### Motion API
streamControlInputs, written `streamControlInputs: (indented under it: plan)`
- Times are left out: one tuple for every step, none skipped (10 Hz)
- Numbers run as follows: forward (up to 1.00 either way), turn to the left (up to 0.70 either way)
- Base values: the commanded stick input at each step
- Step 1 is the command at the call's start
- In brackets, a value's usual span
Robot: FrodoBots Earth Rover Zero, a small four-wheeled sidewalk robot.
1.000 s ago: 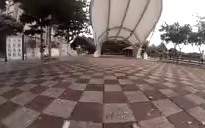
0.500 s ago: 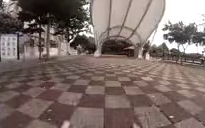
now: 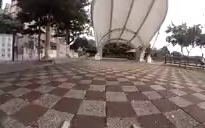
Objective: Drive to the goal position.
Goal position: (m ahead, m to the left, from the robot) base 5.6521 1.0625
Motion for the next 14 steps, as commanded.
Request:
streamControlInputs:
  plan:
    - [1.0,0.0]
    - [1.0,0.0]
    - [1.0,0.0]
    - [1.0,0.0]
    - [1.0,0.0]
    - [1.0,0.0]
    - [1.0,0.0]
    - [1.0,0.0]
    - [1.0,0.0]
    - [1.0,0.0]
    - [1.0,0.0]
    - [1.0,0.0]
    - [1.0,0.0]
    - [1.0,-0.19]
